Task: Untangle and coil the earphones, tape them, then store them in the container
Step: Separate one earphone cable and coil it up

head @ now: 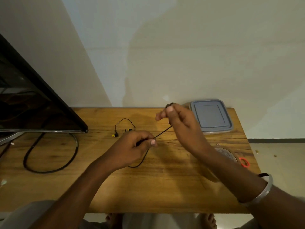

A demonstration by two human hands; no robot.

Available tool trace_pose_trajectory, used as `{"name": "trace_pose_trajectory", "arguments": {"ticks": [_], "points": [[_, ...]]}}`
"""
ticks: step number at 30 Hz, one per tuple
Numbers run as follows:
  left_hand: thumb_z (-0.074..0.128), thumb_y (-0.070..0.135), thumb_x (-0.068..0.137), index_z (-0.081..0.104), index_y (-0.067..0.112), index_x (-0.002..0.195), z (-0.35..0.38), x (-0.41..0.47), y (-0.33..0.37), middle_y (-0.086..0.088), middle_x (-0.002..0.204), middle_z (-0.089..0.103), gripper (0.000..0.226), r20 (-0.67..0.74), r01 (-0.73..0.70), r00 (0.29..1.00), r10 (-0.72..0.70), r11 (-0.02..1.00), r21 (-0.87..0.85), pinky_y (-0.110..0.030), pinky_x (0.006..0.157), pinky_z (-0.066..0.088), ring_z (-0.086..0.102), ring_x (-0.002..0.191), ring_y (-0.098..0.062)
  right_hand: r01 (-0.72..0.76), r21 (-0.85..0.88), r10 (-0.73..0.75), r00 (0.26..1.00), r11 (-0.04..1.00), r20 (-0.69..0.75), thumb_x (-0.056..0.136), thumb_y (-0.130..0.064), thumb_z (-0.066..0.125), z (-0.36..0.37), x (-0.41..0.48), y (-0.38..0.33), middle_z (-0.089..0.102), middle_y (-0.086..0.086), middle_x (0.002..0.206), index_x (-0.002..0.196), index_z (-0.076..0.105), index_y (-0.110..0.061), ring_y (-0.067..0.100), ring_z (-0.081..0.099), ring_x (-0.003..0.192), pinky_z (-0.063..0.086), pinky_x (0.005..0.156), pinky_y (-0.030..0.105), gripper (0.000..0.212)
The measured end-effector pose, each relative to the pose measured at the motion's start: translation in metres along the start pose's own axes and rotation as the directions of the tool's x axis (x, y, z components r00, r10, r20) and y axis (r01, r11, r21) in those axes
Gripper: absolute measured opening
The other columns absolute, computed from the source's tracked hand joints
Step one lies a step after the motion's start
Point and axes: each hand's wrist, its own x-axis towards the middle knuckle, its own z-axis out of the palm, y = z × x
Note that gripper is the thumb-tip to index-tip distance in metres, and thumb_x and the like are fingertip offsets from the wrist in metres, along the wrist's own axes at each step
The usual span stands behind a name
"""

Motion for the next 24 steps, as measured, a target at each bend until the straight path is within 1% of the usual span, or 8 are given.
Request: {"name": "trace_pose_trajectory", "arguments": {"ticks": [3, 6, 8, 12, 16, 18, 20, 24], "points": [[0.061, 0.027, 0.097, 0.070, 0.030, 0.087, -0.004, 0.000, 0.003, 0.000, 0.070, 0.065, 0.014, -0.104, -0.088, 0.990, 0.092, 0.995, 0.038, -0.033, 0.053, 0.041, 0.052, 0.056, -0.019, 0.132, -0.284, -0.092, 0.984, 0.950, 0.151, 0.107, -0.027, 0.043, 0.008, -0.007, 0.010, 0.068, 0.000, 0.082, 0.094, 0.064, -0.013, 0.010, 0.061, 0.069, 0.048, 0.063, 0.033, 0.028], [0.062, 0.024, 0.096, 0.068, 0.033, 0.084, -0.006, 0.000, 0.009, 0.011, 0.068, 0.064, 0.016, -0.161, -0.147, 0.973, 0.163, 0.984, 0.102, -0.020, 0.051, 0.038, 0.054, 0.055, -0.010, 0.120, -0.326, -0.024, 0.959, 0.938, 0.283, 0.105, -0.028, 0.042, 0.013, -0.014, 0.016, 0.064, 0.001, 0.077, 0.092, 0.059, -0.011, 0.016, 0.061, 0.069, 0.048, 0.063, 0.044, 0.028], [0.061, 0.029, 0.096, 0.064, 0.034, 0.082, -0.006, 0.000, 0.009, 0.017, 0.070, 0.062, 0.015, -0.185, -0.159, 0.965, 0.188, 0.974, 0.164, -0.019, 0.052, 0.037, 0.055, 0.058, -0.009, 0.081, -0.302, 0.023, 0.945, 0.950, 0.327, 0.104, -0.029, 0.041, 0.015, -0.016, 0.016, 0.061, 0.004, 0.070, 0.087, 0.059, -0.011, 0.019, 0.059, 0.063, 0.048, 0.061, 0.047, 0.031], [0.056, 0.031, 0.099, 0.056, 0.025, 0.088, -0.006, 0.000, 0.002, 0.008, 0.078, 0.064, 0.013, -0.227, -0.181, 0.952, 0.207, 0.975, 0.129, -0.037, 0.055, 0.043, 0.055, 0.063, -0.017, -0.260, -0.055, 0.259, 0.877, 0.964, 0.405, 0.106, -0.026, 0.041, 0.014, -0.012, 0.005, 0.051, -0.001, 0.058, 0.083, 0.066, -0.017, 0.020, 0.051, 0.056, 0.052, 0.068, 0.054, 0.036], [0.056, 0.042, 0.095, 0.053, 0.022, 0.105, -0.001, 0.000, 0.005, 0.003, 0.088, 0.065, 0.023, -0.219, -0.142, 0.969, 0.115, 0.984, -0.111, -0.042, 0.060, 0.049, 0.059, 0.072, -0.021, -0.577, 0.167, 0.420, 0.736, 0.799, 0.532, 0.108, -0.019, 0.039, 0.010, -0.007, -0.011, 0.035, -0.005, 0.054, 0.082, 0.059, -0.007, 0.014, 0.036, 0.048, 0.056, 0.078, 0.047, 0.035], [0.062, 0.039, 0.091, 0.054, 0.018, 0.109, 0.000, 0.002, 0.008, -0.001, 0.091, 0.066, 0.028, -0.228, -0.125, 0.972, 0.063, 0.955, -0.268, -0.049, 0.066, 0.051, 0.061, 0.077, -0.030, -0.651, 0.243, 0.436, 0.695, 0.720, 0.572, 0.107, -0.018, 0.038, 0.008, -0.006, -0.016, 0.031, -0.005, 0.054, 0.079, 0.056, -0.008, 0.014, 0.032, 0.046, 0.055, 0.074, 0.042, 0.034], [0.070, 0.038, 0.084, 0.054, 0.019, 0.110, 0.000, 0.004, 0.010, -0.004, 0.095, 0.067, 0.036, -0.268, -0.117, 0.963, 0.012, 0.918, -0.379, -0.049, 0.069, 0.052, 0.062, 0.077, -0.028, -0.690, 0.299, 0.431, 0.672, 0.659, 0.602, 0.106, -0.017, 0.037, 0.006, -0.006, -0.018, 0.029, -0.005, 0.053, 0.077, 0.053, -0.009, 0.013, 0.030, 0.044, 0.056, 0.070, 0.039, 0.034], [0.083, 0.037, 0.075, 0.054, 0.027, 0.101, 0.000, 0.003, 0.014, 0.007, 0.098, 0.063, 0.040, -0.434, -0.167, 0.901, 0.013, 0.933, -0.318, -0.036, 0.062, 0.051, 0.065, 0.070, -0.017, -0.737, 0.371, 0.425, 0.646, 0.565, 0.634, 0.105, -0.017, 0.036, 0.008, -0.006, -0.017, 0.026, -0.006, 0.051, 0.073, 0.051, -0.012, 0.010, 0.027, 0.041, 0.055, 0.066, 0.036, 0.035]]}}
